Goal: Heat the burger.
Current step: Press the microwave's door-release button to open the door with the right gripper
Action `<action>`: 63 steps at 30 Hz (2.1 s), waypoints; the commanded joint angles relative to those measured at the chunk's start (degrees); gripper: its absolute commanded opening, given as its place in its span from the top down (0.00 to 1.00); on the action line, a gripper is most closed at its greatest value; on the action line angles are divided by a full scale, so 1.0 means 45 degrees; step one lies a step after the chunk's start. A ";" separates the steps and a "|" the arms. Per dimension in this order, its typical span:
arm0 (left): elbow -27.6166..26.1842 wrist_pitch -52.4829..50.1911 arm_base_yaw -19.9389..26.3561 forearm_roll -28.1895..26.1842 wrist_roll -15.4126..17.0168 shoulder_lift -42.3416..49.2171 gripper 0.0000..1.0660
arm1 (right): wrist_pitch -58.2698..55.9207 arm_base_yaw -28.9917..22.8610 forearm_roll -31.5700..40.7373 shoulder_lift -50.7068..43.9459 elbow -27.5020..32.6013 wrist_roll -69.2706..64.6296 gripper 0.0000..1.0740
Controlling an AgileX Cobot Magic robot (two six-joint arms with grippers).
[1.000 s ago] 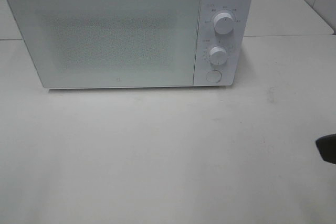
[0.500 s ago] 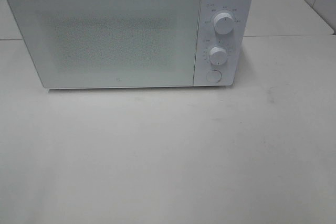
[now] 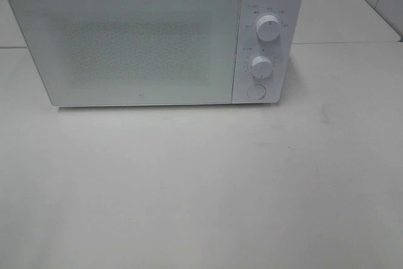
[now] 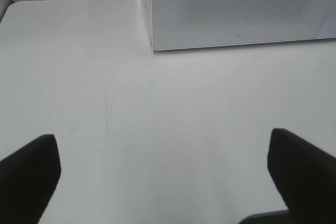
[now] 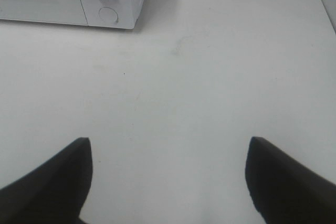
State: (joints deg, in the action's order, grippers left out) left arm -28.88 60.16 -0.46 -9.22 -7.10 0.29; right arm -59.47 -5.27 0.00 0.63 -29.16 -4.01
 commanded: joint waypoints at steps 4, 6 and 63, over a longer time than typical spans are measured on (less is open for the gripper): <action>0.0038 -0.0140 0.0038 -0.0064 0.0000 0.0280 0.06 | 0.0013 0.0089 0.0000 -0.0522 0.0025 -0.0102 0.29; 0.0038 -0.0140 0.0038 -0.0051 0.0000 0.0267 0.06 | 0.0013 0.0089 0.0000 -0.0522 0.0025 -0.0102 0.29; 0.0038 -0.0140 0.0038 -0.0064 0.0000 0.0255 0.06 | 1.0772 0.0089 0.0102 1.1217 -0.0255 -0.0178 0.30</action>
State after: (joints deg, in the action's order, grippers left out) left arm -28.88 60.16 -0.46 -9.22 -7.10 0.29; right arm -12.43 -5.27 0.46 50.65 -29.91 -4.07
